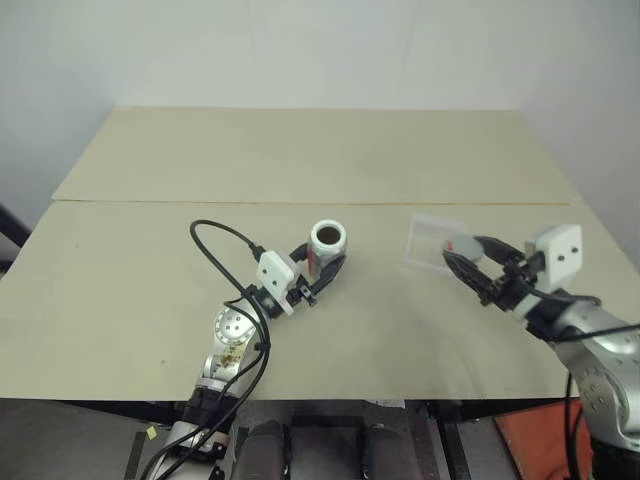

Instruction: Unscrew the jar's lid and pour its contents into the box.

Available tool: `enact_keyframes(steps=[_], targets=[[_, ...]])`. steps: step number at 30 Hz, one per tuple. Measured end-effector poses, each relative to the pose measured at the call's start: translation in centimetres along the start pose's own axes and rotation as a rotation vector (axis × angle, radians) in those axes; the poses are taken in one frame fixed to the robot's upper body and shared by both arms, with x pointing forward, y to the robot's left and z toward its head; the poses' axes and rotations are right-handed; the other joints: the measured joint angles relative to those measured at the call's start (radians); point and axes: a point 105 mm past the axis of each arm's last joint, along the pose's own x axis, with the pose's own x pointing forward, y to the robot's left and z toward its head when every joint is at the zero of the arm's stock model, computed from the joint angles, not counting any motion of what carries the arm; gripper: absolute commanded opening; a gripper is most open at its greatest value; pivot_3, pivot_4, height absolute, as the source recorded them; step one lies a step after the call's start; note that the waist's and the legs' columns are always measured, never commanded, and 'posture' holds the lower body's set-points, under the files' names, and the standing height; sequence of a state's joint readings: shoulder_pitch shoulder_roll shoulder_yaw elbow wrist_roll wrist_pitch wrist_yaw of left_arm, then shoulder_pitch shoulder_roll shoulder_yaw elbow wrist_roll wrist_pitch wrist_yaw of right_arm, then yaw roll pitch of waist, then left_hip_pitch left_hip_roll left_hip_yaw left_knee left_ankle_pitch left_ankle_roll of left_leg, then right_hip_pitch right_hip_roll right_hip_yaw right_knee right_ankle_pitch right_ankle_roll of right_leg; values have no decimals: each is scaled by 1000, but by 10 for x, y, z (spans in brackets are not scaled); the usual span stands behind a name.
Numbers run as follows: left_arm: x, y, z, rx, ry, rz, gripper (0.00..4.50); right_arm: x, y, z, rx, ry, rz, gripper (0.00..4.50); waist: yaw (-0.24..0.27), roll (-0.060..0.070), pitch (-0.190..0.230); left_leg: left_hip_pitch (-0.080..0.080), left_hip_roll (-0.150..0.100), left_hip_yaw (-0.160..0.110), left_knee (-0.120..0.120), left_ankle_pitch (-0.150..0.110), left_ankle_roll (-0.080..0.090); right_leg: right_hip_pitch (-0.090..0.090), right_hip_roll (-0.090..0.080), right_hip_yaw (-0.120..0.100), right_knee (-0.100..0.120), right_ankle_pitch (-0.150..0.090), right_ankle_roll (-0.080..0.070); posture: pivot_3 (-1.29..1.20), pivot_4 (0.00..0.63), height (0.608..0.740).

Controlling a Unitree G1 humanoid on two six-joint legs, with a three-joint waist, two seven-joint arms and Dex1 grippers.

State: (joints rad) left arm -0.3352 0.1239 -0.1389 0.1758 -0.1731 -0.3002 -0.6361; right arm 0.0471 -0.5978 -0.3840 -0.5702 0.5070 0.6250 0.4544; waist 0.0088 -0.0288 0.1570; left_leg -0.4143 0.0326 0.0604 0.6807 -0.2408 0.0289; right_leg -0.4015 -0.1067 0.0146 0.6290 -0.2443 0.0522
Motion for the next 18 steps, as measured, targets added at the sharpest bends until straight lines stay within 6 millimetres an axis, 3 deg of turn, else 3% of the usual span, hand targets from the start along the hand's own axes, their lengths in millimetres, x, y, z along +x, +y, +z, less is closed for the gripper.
enact_keyframes(steps=[5,14,17,18], targets=[[2,0,0,6,3,10,2109,-15,1,-21,25,111,-25,2878,-5,0,0,0,0,0,0,0,0,0,0,1,0,0,0,0,150,740],[0,4,-9,19,45,28,2109,13,-12,-75,112,339,-140,2878,-3,0,0,-1,-1,0,0,0,0,-1,1,1,-1,0,0,0,150,740],[-3,5,-11,23,56,37,2109,15,-16,-77,132,368,-144,2878,1,0,0,0,0,0,0,0,0,0,1,0,-1,0,0,0,150,740],[-3,5,-12,26,59,39,2109,14,-18,-77,153,375,-142,3167,1,0,0,0,0,0,0,0,0,1,1,0,-1,0,0,0,150,740]])
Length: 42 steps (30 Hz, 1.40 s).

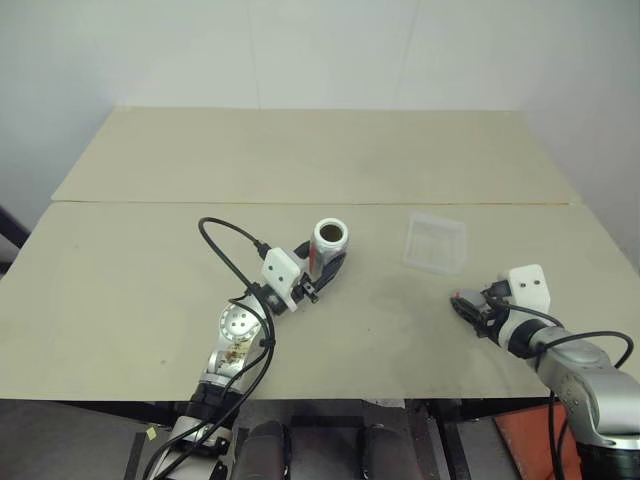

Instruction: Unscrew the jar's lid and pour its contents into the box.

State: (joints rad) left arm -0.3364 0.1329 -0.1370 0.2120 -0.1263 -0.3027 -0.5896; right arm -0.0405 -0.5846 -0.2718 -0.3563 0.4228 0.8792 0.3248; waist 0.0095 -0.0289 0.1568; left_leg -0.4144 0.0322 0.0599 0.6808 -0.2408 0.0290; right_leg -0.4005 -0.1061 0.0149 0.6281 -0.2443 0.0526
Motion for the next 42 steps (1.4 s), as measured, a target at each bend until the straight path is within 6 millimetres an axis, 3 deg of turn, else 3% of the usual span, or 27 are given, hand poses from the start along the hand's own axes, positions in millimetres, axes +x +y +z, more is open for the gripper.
enact_keyframes(steps=[5,11,15,19,26,32,39,42], targets=[[-1,2,-1,5,5,11,2109,-1,-4,-5,37,53,29,4452,2,0,0,-1,0,0,0,0,0,-1,0,0,0,0,0,0,150,740],[4,1,-1,-18,11,20,2109,-12,-5,1,-45,57,50,4452,4,0,0,-2,-1,0,0,0,0,-1,0,0,0,0,0,0,150,740],[32,12,10,17,17,24,2109,-35,-10,47,-207,-74,44,4452,4,0,0,-1,-1,-1,1,0,0,0,0,-1,0,0,1,0,150,740],[58,20,11,92,57,-9,2109,-39,-8,68,-273,-132,36,4452,2,0,0,-2,-1,0,1,0,0,0,0,-1,-1,0,1,0,150,740],[105,19,-9,240,242,-163,2109,-35,-2,70,-295,-140,28,4452,4,-1,1,-8,-2,1,2,0,0,-4,0,-4,-2,0,1,0,150,740],[143,11,6,572,299,-231,2109,-36,13,64,-287,-155,48,4452,7,-1,1,-11,-3,1,2,-1,2,-5,-1,-5,-4,0,2,0,150,740],[156,-11,0,858,334,-288,2109,-41,25,62,-260,-175,40,4452,4,-2,1,-11,-3,1,2,-1,2,-6,-1,-4,-2,0,3,0,150,740],[161,-17,1,1072,309,-307,2109,-47,29,67,-254,-200,33,4452,4,-2,1,-11,-3,1,2,-1,1,-6,-1,-4,-2,0,3,0,150,740]])
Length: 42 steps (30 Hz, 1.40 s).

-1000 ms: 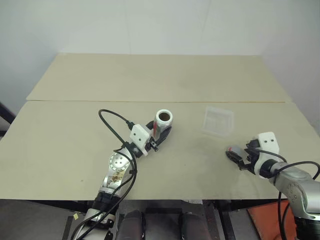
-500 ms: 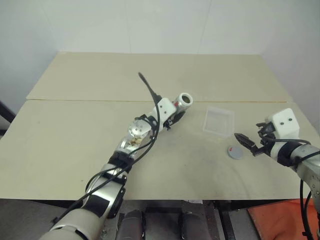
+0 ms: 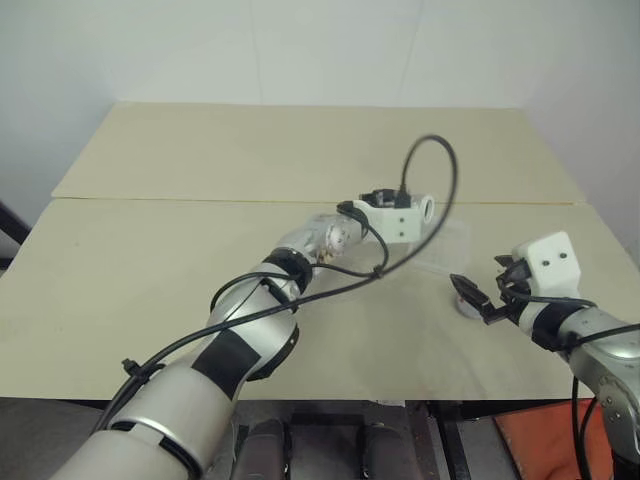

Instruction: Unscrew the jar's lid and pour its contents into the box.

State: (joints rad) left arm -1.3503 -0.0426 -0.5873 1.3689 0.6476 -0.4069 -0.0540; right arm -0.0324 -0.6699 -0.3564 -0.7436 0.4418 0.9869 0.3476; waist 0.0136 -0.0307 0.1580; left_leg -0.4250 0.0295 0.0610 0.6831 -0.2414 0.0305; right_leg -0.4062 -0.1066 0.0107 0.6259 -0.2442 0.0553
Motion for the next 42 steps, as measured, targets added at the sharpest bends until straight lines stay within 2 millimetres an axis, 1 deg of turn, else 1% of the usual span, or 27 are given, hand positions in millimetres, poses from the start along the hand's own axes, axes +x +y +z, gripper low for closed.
enact_keyframes(steps=[2,7,10,14,18,22,25,27,30,32,34,38,40,42], targets=[[2,3,3,117,4,28,2109,-3,2,2,3,-7,-6,4452,1,0,0,0,0,0,0,0,0,0,0,0,0,0,0,0,150,740],[6,7,11,405,2,79,2109,-10,15,1,22,-6,8,4452,1,0,0,-1,0,0,0,0,0,0,0,0,0,0,0,0,150,740],[7,8,15,519,-9,106,2109,-14,22,1,27,-12,16,4452,2,0,0,-1,0,0,0,0,0,-1,0,0,0,0,0,0,150,740],[9,8,24,643,-32,148,2109,-20,28,1,37,-7,9,4452,2,0,0,-1,0,0,0,0,0,-1,0,0,0,0,0,0,150,740],[10,16,36,784,-79,200,2109,-24,29,1,45,2,-11,4452,2,0,0,-1,0,0,0,0,0,-1,0,0,0,0,0,0,150,740],[10,13,35,848,-86,180,2109,-26,33,4,52,-10,0,4452,1,0,0,-1,0,0,0,0,0,-2,0,1,1,0,0,0,150,740],[10,12,35,873,-95,180,2109,-28,34,1,61,7,4,4452,1,0,0,-1,0,0,0,0,0,-2,0,1,1,0,0,0,150,740],[10,18,33,795,-72,206,2109,-29,35,-2,55,27,5,4452,2,0,0,-1,0,0,0,0,0,-2,-1,1,1,0,0,0,150,740],[8,30,27,627,-18,247,2109,-30,34,-3,52,34,2,4452,1,0,0,-1,0,0,1,0,0,-2,-1,1,1,0,0,0,150,740],[7,35,18,426,36,269,2109,-30,34,-3,51,33,2,4452,0,0,0,-1,0,-1,1,0,0,-2,-1,1,2,0,0,0,150,740],[3,33,2,139,106,288,2109,-30,33,-2,47,33,3,4452,-3,0,0,0,1,-1,1,0,0,-2,-1,2,2,0,0,0,150,740],[-2,14,-26,-421,212,281,2109,-24,29,1,50,25,12,4452,-3,0,0,0,1,-1,3,0,0,-2,-1,2,4,0,0,0,150,740],[-5,6,-37,-643,247,275,2109,-20,30,1,50,29,28,4452,-2,0,0,0,0,0,4,0,0,-2,-1,1,4,0,0,0,150,740],[-6,3,-42,-775,259,274,2109,-16,31,2,55,27,39,4452,0,0,0,-1,0,0,4,0,0,-1,-1,1,4,0,0,0,150,740]])
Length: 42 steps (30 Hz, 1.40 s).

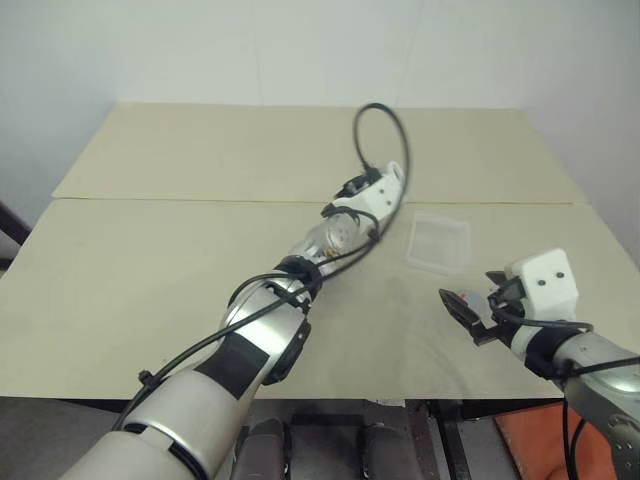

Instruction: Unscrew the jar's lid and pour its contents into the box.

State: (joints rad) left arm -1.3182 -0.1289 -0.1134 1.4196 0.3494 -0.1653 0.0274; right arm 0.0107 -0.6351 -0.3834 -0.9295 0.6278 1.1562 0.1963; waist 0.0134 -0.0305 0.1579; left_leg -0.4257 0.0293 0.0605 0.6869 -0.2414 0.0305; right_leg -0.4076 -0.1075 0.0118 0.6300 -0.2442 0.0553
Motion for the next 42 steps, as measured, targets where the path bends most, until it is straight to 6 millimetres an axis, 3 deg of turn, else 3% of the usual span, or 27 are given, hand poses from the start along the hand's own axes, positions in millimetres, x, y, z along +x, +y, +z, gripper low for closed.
enact_keyframes(steps=[3,5,7,10,16,21,26,33,42], targets=[[0,5,-2,-117,13,21,2109,3,3,-1,-8,-1,11,4452,2,0,0,0,0,0,0,0,0,1,0,-1,-1,0,0,0,150,740],[0,5,-2,-89,12,25,2109,5,3,-2,-11,2,9,4452,2,0,0,0,0,0,0,0,0,1,0,-1,0,0,0,0,150,740],[0,2,0,56,2,16,2109,6,4,-2,-12,-1,10,4452,2,0,0,0,-1,0,0,0,0,1,0,-1,0,0,0,0,150,740],[0,-4,6,419,-51,13,2109,7,5,-2,-11,-9,5,4452,1,0,0,0,-1,1,0,0,0,1,0,-1,0,0,0,0,150,740],[1,-10,36,938,-204,39,2109,5,14,2,-12,-44,10,4452,2,0,0,0,-1,0,0,0,0,1,0,-1,0,0,0,0,150,740],[-1,-14,68,1235,-372,78,2109,-4,18,0,-13,-44,-1,4452,3,0,0,0,-1,1,0,0,0,1,0,-1,-1,0,0,0,150,740],[-4,-17,66,1449,-446,63,2109,-11,14,-10,-15,4,-28,4452,-1,0,0,0,0,1,0,0,0,0,0,0,0,0,0,0,150,740],[-4,-4,75,1513,-458,87,2109,-17,15,-13,-15,11,-38,4452,0,0,0,0,0,1,0,0,0,0,0,0,0,0,0,0,150,740],[2,22,67,1063,-265,93,2109,-19,15,-13,-22,19,-44,4452,0,0,0,0,0,1,1,0,0,0,0,0,0,0,0,0,150,740]])
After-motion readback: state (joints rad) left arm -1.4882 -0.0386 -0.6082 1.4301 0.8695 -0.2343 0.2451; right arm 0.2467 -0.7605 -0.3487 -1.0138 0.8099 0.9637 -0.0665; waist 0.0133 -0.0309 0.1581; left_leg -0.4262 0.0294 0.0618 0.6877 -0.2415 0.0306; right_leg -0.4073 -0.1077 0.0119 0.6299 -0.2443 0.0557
